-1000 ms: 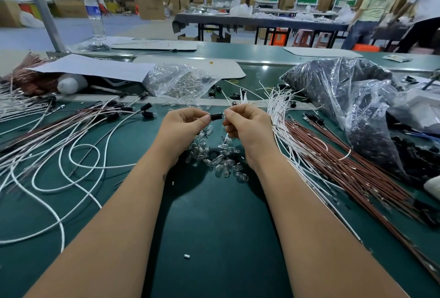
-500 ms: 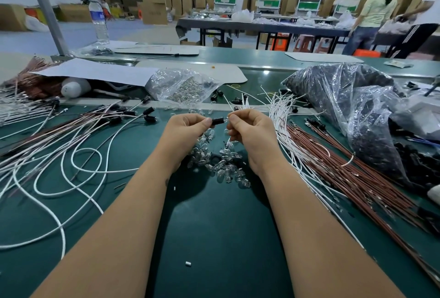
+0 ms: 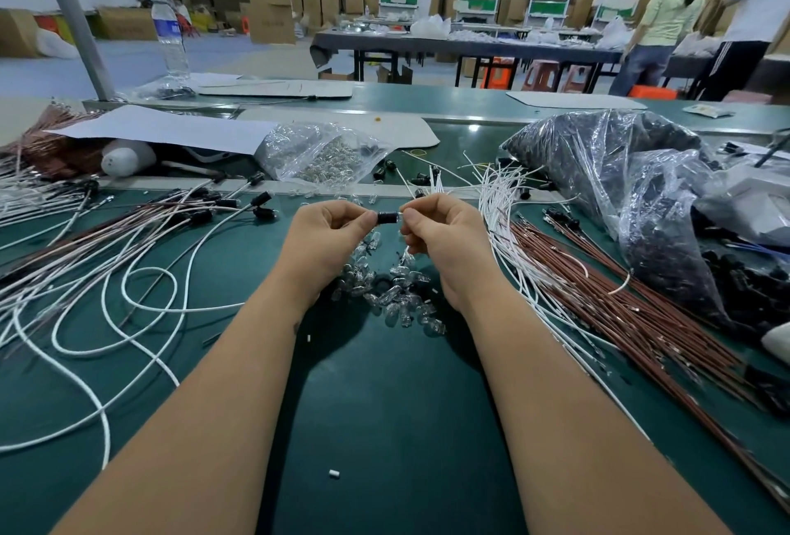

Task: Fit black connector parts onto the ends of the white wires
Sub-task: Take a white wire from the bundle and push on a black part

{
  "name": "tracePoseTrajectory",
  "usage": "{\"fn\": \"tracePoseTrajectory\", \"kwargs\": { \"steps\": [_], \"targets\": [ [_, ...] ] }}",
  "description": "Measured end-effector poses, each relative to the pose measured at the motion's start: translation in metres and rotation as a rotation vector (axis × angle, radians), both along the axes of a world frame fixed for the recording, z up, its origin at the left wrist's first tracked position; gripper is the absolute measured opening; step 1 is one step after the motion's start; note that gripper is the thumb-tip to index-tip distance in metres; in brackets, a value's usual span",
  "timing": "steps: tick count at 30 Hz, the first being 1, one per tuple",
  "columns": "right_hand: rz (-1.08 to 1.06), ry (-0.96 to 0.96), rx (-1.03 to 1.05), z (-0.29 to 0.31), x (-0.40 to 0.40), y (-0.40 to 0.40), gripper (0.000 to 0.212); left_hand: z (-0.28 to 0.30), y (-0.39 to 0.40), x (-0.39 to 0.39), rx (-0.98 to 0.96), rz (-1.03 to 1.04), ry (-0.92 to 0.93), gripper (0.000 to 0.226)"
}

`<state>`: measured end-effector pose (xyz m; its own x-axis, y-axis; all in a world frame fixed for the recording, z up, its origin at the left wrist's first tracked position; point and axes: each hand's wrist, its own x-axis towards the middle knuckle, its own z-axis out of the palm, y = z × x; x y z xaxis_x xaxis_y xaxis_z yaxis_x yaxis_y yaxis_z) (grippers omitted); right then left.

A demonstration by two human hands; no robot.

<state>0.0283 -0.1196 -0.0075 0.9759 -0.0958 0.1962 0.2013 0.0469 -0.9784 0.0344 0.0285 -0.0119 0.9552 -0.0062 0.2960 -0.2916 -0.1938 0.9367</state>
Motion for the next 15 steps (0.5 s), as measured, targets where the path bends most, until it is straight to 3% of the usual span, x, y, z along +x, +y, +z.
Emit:
{"fn": "tracePoseTrajectory", "kwargs": {
  "steps": [15],
  "targets": [
    [0.000,0.030,0.056,-0.0044,-0.0009,0.0047,0.013,-0.0018,-0.0014,-0.0001,0.031,0.005,-0.003,0.013]
  ]
}}
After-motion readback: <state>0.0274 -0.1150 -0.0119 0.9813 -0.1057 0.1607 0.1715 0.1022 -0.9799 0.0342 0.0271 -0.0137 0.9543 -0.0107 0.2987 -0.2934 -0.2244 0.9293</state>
